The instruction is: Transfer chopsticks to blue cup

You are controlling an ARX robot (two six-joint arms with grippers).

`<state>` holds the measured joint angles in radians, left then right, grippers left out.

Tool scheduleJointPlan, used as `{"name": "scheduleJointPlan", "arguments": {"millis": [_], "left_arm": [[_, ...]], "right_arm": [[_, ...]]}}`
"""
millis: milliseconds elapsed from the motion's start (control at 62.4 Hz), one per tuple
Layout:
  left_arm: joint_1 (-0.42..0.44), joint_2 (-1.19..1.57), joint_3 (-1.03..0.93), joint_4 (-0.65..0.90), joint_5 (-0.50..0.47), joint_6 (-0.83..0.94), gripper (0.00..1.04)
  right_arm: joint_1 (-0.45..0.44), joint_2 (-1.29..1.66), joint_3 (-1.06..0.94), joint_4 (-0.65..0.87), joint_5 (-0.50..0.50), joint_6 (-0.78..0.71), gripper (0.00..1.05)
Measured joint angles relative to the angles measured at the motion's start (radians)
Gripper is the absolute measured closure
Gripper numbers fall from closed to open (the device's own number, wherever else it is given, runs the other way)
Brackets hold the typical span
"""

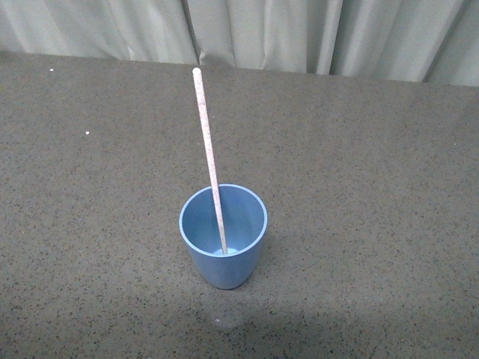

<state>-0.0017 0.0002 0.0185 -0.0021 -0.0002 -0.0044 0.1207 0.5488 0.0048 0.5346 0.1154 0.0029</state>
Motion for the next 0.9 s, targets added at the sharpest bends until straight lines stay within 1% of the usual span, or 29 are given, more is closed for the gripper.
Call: {"name": "scheduleJointPlan", "arguments": {"millis": [48, 64, 112, 192, 497, 897], "left_arm": [[0.0, 0.0, 0.0, 0.0, 0.0, 0.0, 0.07], [0.0, 0.0, 0.0, 0.0, 0.0, 0.0, 0.07], [0.0, 0.0, 0.0, 0.0, 0.0, 0.0, 0.07], [0.0, 0.0, 0.0, 0.0, 0.0, 0.0, 0.07], [0.0, 0.0, 0.0, 0.0, 0.0, 0.0, 0.07], [0.0, 0.0, 0.0, 0.0, 0.0, 0.0, 0.07]], "right_arm": [[-0.018, -0.028, 0.0, -0.024, -0.025, 0.0, 1.04], [-0.038, -0.043, 0.0, -0.038, -0.06, 0.0, 1.04], [-0.084, -0.077, 0.0, -0.068, -0.106, 0.0, 1.04], [-0.114, -0.119, 0.0, -0.105, -0.107, 0.0, 1.04], [-0.118, -0.249, 0.0, -0.231, -0.114, 0.0, 1.04], [-0.118, -0.367, 0.0, -0.349, -0.114, 0.0, 1.04]]}}
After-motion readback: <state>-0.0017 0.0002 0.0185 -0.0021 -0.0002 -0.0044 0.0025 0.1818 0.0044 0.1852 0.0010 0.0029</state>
